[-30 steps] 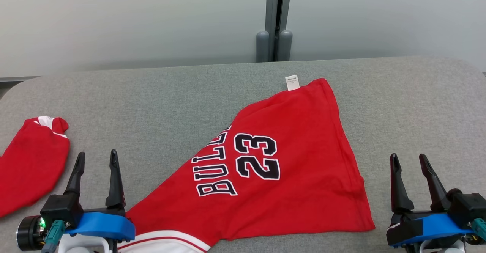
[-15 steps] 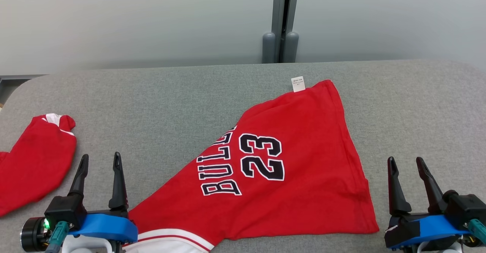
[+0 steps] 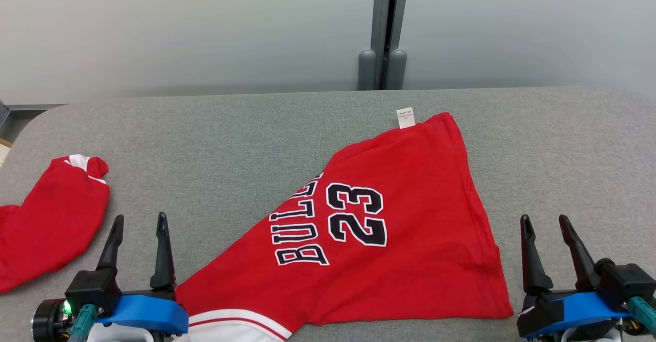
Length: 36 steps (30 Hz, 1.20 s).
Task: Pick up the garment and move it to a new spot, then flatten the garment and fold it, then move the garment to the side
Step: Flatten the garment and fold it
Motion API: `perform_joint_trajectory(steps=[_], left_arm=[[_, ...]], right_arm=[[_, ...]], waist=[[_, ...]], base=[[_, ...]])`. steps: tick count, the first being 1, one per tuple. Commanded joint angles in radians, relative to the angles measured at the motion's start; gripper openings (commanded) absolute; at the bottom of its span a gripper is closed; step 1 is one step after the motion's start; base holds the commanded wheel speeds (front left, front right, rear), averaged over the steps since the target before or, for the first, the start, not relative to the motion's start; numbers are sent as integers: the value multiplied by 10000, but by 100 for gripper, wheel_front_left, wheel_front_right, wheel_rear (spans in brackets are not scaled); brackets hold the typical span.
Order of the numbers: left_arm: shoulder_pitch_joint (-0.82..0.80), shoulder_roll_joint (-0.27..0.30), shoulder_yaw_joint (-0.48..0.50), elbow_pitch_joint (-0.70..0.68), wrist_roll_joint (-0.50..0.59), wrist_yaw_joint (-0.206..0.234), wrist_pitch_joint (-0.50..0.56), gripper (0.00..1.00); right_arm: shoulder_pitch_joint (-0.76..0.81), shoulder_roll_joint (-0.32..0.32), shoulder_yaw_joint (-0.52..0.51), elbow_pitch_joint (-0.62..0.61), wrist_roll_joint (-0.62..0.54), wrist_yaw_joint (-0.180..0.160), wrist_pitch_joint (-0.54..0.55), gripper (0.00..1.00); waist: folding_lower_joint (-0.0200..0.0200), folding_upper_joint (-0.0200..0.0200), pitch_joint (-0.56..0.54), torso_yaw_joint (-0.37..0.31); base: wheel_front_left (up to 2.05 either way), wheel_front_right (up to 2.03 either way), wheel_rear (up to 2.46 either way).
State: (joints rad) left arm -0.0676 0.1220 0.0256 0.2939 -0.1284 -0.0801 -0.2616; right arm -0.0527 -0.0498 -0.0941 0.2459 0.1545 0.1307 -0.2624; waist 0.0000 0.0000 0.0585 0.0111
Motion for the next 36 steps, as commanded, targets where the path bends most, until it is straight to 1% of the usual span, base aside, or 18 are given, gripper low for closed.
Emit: perform_joint_trajectory(steps=[1,10,15,21,36], left_arm=[[17,-18,79,21,91,-43,-48,100],[75,-146,186,-7,228,-158,-48,100],[321,-251,72,185,127,-280,-48,100],[944,-301,-310,567,120,-434,-48,100],[2179,-164,-1201,1120,-122,-525,-49,100]], right_arm=[[109,-12,21,31,-63,1,-35,100],[122,-12,39,67,-116,1,-35,100],[177,-10,119,313,-93,1,-35,100],[207,-12,81,959,-89,1,-35,100],[237,-75,26,2537,-53,1,-35,100]], waist=[[0,0,-4,10],[0,0,-20,81],[0,0,-15,108],[0,0,-18,205],[0,0,-156,696]], base=[[0,0,0],[0,0,0],[0,0,0],[0,0,0],[0,0,0]])
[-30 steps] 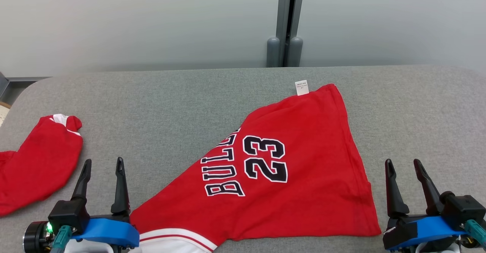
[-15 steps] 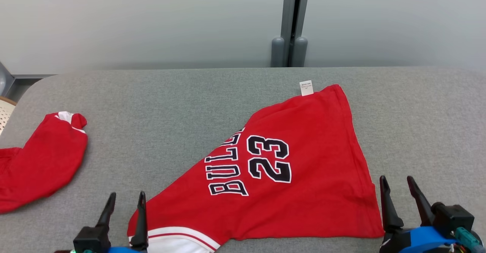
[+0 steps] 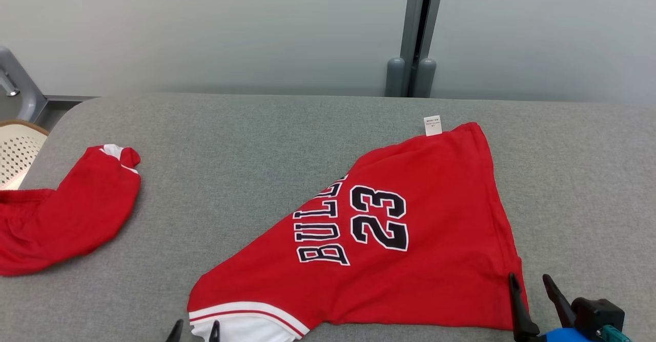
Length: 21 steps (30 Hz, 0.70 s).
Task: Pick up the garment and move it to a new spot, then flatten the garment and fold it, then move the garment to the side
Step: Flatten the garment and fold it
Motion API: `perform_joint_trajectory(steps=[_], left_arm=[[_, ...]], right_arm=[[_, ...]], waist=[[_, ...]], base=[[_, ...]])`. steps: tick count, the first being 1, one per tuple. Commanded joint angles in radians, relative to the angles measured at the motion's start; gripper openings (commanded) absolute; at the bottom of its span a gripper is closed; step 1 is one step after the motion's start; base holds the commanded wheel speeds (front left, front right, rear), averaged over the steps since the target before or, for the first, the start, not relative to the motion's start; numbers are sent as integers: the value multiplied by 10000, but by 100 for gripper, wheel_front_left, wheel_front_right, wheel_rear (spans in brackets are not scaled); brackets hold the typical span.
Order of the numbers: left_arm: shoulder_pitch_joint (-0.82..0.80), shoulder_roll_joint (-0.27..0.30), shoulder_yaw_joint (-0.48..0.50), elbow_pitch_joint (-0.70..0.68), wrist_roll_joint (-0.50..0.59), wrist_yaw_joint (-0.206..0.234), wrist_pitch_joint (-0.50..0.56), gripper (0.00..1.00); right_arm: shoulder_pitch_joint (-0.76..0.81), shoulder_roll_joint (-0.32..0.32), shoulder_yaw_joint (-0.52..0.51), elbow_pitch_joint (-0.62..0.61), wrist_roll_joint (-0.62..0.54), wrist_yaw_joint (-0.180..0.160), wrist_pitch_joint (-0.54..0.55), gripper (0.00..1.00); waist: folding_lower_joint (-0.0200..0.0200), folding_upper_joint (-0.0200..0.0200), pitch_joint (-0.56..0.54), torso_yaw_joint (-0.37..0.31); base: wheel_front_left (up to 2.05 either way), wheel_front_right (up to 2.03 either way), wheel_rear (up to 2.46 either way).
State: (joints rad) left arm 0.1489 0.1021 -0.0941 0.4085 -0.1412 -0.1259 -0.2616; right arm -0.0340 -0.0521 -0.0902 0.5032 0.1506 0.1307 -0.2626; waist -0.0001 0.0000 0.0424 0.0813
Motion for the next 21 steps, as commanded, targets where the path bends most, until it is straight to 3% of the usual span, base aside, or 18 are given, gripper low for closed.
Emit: perform_joint_trajectory(steps=[1,21], left_arm=[[89,30,-54,18,-43,-69,-49,100],[27,175,-951,1188,-1053,-54,-49,100]], right_arm=[[41,-58,-11,57,-15,1,-32,100],[-85,-54,175,1236,297,1,-33,100]], waist=[[1,0,1,17],[1,0,88,121]], base=[[0,0,0],[0,0,0]])
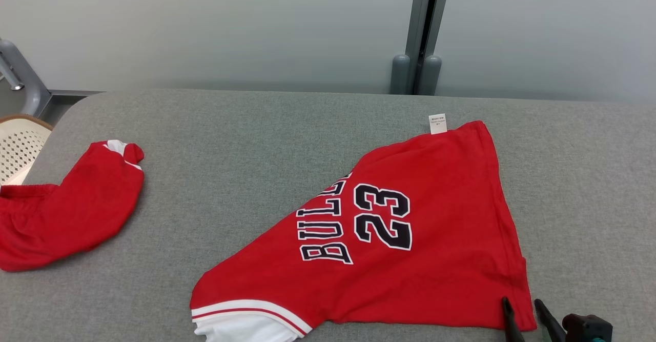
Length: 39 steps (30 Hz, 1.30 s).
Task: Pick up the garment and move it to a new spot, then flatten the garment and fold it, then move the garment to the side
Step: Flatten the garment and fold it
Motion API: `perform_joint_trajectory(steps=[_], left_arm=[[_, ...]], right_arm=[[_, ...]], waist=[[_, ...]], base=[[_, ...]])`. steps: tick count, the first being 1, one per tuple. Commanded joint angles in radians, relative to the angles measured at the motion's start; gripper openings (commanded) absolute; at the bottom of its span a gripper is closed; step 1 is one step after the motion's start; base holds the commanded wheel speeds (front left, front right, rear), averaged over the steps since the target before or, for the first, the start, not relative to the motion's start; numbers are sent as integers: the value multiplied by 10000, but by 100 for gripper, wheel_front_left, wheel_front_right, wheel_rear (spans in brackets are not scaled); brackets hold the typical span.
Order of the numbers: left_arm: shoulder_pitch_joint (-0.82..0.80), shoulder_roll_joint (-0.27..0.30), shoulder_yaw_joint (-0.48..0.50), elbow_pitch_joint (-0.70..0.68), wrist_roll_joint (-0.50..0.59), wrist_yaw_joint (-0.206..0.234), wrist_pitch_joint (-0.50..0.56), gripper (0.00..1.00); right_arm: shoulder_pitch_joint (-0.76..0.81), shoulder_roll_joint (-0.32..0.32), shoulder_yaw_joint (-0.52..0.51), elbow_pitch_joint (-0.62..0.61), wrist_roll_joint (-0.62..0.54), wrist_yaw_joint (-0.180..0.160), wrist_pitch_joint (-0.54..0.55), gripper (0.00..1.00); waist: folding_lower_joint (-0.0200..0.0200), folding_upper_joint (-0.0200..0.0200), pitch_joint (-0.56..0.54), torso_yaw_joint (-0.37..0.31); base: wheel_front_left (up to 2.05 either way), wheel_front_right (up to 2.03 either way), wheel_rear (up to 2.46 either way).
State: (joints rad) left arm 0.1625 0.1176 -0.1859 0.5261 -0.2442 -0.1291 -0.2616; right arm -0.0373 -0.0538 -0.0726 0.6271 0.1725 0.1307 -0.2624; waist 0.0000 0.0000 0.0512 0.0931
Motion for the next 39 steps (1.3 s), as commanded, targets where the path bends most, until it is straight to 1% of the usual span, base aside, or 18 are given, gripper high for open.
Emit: perform_joint_trajectory(steps=[1,12,15,16,17,18,19,24,30,32,36,39], left_arm=[[-124,25,-63,15,-24,-22,-49,100],[-160,268,-521,-90,-488,-22,-49,100],[-194,345,-736,-38,-637,-23,-49,100],[-201,372,-786,-18,-676,-23,-49,86],[-214,404,-837,-7,-712,-23,-49,39],[-236,438,-895,-36,-734,-23,-49,23],[-244,461,-950,-102,-784,-23,-49,0],[-104,587,-986,-578,-865,-23,-49,0],[-778,289,-762,-998,-608,41,-49,0],[-1003,110,-595,-1193,-825,33,-49,0],[-1476,190,-662,-1652,-690,8,-49,0],[-1952,353,-685,-1983,-622,-4,-49,0]], right_arm=[[-69,-38,32,54,105,1,-35,100],[-216,-11,339,848,413,1,2,100],[-224,28,613,982,553,2,15,100],[-231,48,738,966,637,5,23,49],[-231,48,817,930,708,13,23,26],[-225,51,892,896,768,13,23,0],[-220,52,966,839,838,13,23,0],[-161,-15,1180,288,980,2,-18,0],[26,-185,1265,-810,1045,1,-23,0],[27,-222,1215,-1228,1022,1,-23,0],[-30,-292,1027,-2101,1183,1,-23,0],[-205,-451,896,-2678,1298,1,-23,0]], waist=[[0,0,-1,9],[0,0,-30,50],[0,0,-51,49],[0,0,-55,52],[0,0,-57,53],[0,0,-59,49],[0,0,-64,47],[0,0,-94,22],[0,0,-96,7],[0,0,-90,11],[0,0,-46,16],[0,0,55,-7]], base=[[0,0,0],[0,0,0],[0,0,0],[0,0,0],[0,0,0],[0,0,0],[0,0,0],[0,0,0],[0,0,0],[0,0,0],[0,0,0],[0,0,0]])
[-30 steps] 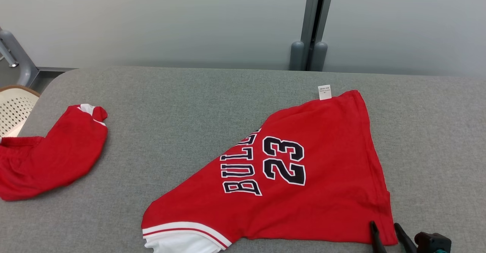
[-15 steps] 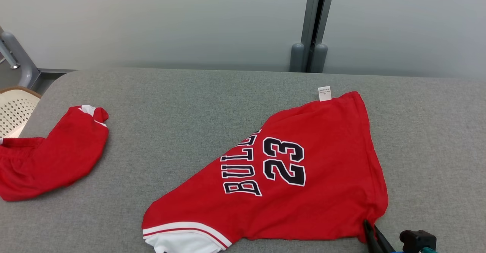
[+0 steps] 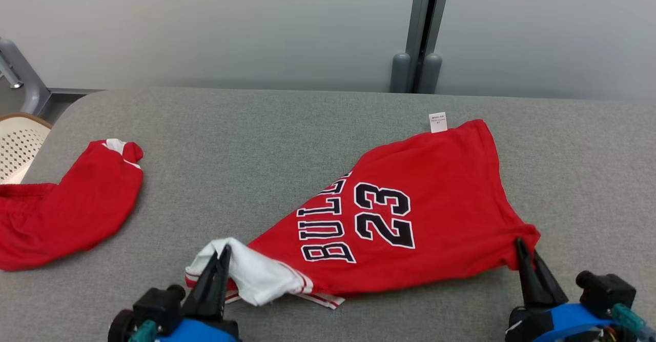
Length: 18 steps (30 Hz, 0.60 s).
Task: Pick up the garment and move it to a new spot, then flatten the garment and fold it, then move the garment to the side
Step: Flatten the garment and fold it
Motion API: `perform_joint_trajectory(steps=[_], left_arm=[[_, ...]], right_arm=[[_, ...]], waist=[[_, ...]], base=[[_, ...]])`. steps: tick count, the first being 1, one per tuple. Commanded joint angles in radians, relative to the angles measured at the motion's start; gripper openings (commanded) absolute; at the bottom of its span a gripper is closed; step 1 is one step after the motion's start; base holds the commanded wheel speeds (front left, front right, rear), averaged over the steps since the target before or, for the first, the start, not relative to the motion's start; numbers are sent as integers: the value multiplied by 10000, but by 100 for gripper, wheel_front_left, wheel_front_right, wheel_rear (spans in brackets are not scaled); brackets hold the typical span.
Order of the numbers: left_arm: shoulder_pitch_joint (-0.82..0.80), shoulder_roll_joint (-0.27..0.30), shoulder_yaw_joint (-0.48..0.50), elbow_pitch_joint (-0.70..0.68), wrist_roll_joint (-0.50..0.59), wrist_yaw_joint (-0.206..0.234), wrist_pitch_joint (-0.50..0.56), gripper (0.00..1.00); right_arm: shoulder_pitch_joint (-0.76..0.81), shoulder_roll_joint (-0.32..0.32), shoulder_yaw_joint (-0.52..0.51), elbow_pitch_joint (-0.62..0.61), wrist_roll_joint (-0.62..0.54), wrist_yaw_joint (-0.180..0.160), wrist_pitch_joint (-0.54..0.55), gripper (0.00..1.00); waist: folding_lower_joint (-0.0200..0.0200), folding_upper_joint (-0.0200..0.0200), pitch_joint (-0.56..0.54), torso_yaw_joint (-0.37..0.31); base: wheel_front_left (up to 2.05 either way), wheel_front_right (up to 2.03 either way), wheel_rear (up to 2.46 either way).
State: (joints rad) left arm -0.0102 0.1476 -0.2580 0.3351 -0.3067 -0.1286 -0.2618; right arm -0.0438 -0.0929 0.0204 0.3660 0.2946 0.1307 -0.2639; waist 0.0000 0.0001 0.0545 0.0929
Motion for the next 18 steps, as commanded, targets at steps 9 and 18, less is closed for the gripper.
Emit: perform_joint_trajectory(steps=[9,18], left_arm=[[-2515,808,-51,-619,-214,-27,-47,0],[-7017,2117,-243,-480,-383,-27,398,0]], right_arm=[[-1955,-562,394,-700,623,1,-7,0],[-6756,-1055,1234,228,1526,1,-4,0]], waist=[[0,-1,793,-357],[0,-1,2655,-854]], base=[[0,0,0],[0,0,0]])
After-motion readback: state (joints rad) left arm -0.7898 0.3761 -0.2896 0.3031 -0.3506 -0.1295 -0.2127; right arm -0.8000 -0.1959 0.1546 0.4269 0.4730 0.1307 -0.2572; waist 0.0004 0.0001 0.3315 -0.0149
